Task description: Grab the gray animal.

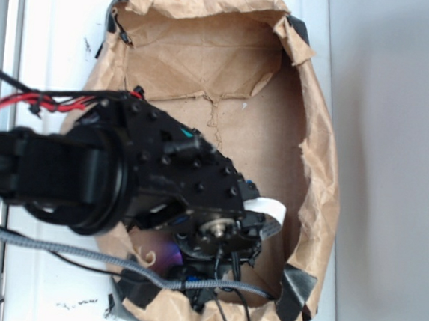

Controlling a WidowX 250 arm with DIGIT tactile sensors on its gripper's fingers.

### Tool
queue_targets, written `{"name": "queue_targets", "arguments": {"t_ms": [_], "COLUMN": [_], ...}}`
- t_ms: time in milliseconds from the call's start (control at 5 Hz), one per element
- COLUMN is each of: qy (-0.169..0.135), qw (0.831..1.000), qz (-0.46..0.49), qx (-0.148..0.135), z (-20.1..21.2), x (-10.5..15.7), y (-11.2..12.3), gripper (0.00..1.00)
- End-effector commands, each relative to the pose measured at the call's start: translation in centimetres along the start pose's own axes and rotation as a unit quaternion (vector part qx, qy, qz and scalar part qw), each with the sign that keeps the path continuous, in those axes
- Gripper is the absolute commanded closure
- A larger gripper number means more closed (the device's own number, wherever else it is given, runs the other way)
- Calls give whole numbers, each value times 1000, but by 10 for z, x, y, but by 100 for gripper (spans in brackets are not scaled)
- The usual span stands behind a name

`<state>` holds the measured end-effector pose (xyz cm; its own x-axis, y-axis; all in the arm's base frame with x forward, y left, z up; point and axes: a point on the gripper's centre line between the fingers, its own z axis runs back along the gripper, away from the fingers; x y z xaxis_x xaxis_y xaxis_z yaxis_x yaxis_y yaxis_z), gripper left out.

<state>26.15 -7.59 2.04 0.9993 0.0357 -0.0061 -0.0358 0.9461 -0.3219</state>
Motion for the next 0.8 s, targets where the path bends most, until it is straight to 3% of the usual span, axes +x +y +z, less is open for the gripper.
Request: {"name": "queue_targets", "arguments": {"t_ms": [0,200,400,600], "qy": [-32,-47,-67,-75], "qw": [999,997,992,990], "qz": [19,57,98,113], "qx": [17,-31,-50,-44], "z": [18,68,119,143], "x": [5,7,5,1], "y": [13,33,50,54], "gripper": [100,100,100,100]}}
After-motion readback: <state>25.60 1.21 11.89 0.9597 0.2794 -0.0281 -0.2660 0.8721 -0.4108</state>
